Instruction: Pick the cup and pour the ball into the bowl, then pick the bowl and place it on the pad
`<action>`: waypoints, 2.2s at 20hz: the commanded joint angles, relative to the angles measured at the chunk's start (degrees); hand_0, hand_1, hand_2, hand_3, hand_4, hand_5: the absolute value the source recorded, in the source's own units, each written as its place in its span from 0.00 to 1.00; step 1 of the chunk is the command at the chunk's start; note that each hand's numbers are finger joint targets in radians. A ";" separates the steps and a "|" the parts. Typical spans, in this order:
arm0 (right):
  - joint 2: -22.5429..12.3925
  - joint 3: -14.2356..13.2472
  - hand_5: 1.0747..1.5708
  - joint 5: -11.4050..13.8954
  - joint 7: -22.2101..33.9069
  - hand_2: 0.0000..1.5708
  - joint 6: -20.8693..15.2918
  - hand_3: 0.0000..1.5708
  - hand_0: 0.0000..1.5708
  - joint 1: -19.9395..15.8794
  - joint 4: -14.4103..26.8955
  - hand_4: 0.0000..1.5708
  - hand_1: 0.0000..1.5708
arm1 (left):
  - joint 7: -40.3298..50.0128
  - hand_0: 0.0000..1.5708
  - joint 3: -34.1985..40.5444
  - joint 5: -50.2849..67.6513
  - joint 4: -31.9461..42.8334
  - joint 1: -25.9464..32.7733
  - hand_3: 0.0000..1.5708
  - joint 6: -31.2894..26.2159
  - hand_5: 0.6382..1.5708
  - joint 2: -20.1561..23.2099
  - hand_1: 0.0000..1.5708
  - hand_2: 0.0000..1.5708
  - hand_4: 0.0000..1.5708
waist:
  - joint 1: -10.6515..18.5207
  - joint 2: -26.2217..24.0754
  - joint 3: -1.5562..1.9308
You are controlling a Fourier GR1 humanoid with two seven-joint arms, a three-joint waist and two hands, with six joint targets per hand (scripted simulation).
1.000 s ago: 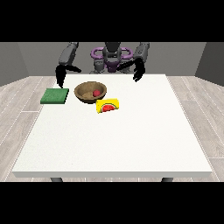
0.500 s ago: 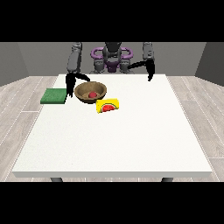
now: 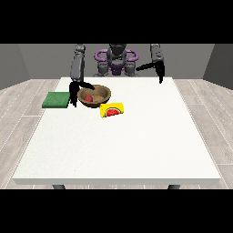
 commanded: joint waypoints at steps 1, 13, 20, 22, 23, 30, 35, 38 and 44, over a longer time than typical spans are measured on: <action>-1.85 -1.73 0.99 -0.36 -5.03 0.00 0.13 0.00 0.00 -1.90 6.83 0.09 0.00 | 5.28 0.00 -2.53 -0.43 -7.25 0.67 0.00 -2.40 0.99 0.16 0.00 0.00 0.00 | 3.73 0.66 0.04; -4.96 4.56 0.96 12.38 2.26 1.00 -23.16 0.96 1.00 3.34 10.16 0.60 1.00 | 0.92 0.00 -0.95 0.88 -6.38 -1.59 0.00 -4.03 0.97 0.81 0.00 0.00 0.38 | 6.71 5.56 -0.28; -5.38 9.16 0.99 16.31 18.19 1.00 -27.56 0.67 1.00 -0.27 6.65 0.55 1.00 | -0.13 0.00 3.34 3.32 0.85 0.87 0.00 -4.57 0.84 1.86 0.00 0.00 0.61 | 2.34 -4.18 -0.26; -4.36 10.88 0.98 17.31 26.22 1.00 -28.52 0.60 1.00 -4.03 5.42 0.54 1.00 | 0.49 0.00 4.71 3.74 3.65 1.47 0.00 -4.40 0.84 2.27 0.00 0.00 0.62 | 0.24 -8.21 -0.19; -6.55 12.75 0.98 19.00 30.88 1.00 -26.82 0.62 1.00 -4.93 4.90 0.52 1.00 | 0.87 0.00 5.06 3.07 5.05 2.75 0.00 -3.62 0.84 2.68 0.00 0.00 0.62 | -1.40 -12.62 -0.25; -10.01 13.17 0.99 17.29 40.37 1.00 -17.84 0.47 1.00 -8.73 -1.82 0.51 1.00 | -4.91 0.00 10.98 5.73 10.95 7.67 0.00 -5.38 0.82 6.69 0.00 0.00 0.64 | -9.03 -13.91 -0.09; -13.80 9.14 1.00 15.16 36.82 1.00 -16.20 0.43 1.00 -3.03 -2.90 0.50 1.00 | -2.28 0.00 8.07 4.68 5.38 8.25 0.00 -4.61 0.84 3.89 0.00 0.00 0.65 | -6.09 -11.99 -0.02; -14.75 8.69 1.00 15.07 38.88 1.00 -15.31 0.43 1.00 -5.26 -4.92 0.50 1.00 | -5.21 0.00 9.24 5.36 7.79 6.77 0.00 -5.58 0.85 4.16 0.00 0.00 0.67 | -6.23 -9.33 -0.04; -22.84 4.05 1.00 13.22 30.02 1.00 -11.59 0.00 1.00 -1.11 -1.39 0.58 1.00 | -4.62 0.00 18.45 14.69 4.90 5.68 0.00 -16.39 0.95 15.71 0.00 0.00 0.83 | -2.90 -6.36 -0.01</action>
